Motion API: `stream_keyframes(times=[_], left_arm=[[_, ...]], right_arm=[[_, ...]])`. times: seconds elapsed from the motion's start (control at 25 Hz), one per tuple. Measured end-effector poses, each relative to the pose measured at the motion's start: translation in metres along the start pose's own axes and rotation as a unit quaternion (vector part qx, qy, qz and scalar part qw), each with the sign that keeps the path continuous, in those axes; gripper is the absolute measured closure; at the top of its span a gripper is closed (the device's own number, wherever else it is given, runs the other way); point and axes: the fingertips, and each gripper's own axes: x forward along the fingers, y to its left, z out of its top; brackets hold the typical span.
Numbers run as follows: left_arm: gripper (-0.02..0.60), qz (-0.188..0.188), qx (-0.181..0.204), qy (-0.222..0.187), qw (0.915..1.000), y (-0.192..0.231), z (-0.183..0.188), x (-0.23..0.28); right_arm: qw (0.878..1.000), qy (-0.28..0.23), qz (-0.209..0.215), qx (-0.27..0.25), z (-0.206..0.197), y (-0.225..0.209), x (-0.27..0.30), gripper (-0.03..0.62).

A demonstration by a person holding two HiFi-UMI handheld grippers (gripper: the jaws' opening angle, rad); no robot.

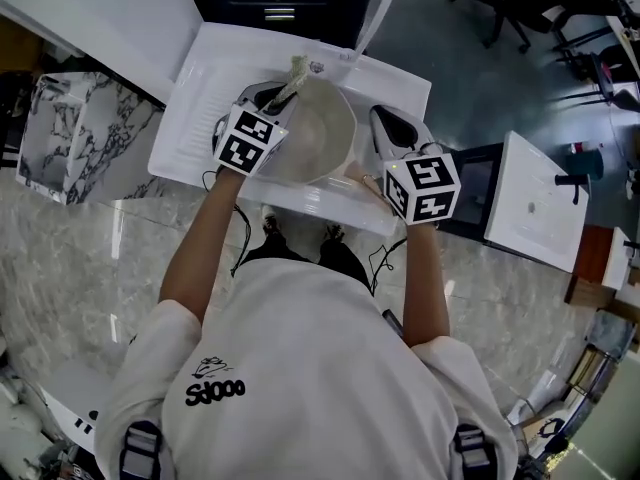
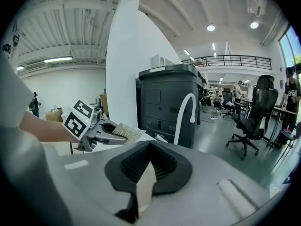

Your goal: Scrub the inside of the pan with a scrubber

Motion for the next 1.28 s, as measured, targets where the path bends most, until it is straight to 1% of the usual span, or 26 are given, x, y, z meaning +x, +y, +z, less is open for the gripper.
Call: stream_keyframes(times=[0.24, 0.48, 0.8, 1.04, 1.28], left_arm=[[0.512, -0.034, 0.020, 0.031, 0.9987, -0.003, -0.024, 0.037], [0.512, -0.050, 0.047, 0.064, 0.9956, -0.008, -0.043, 0.065], [0.512, -0.061, 0.071, 0.100, 0.9905, -0.017, -0.065, 0.107], [0.512, -0.076, 0.086, 0.128, 0.9852, -0.027, -0.081, 0.138], [0.512, -0.093, 0.101, 0.146, 0.9797, -0.038, -0.094, 0.152]], right_arm=[[1.000, 0.014, -0.024, 0.015, -0.011, -0.005, 0.005, 0.585], [0.999, 0.022, -0.036, 0.021, -0.021, -0.014, 0.010, 0.585], [0.997, 0.040, -0.036, 0.047, -0.049, -0.023, 0.016, 0.585], [0.996, 0.056, -0.035, 0.060, -0.065, -0.027, 0.018, 0.585], [0.995, 0.065, -0.033, 0.064, -0.072, -0.033, 0.022, 0.585]])
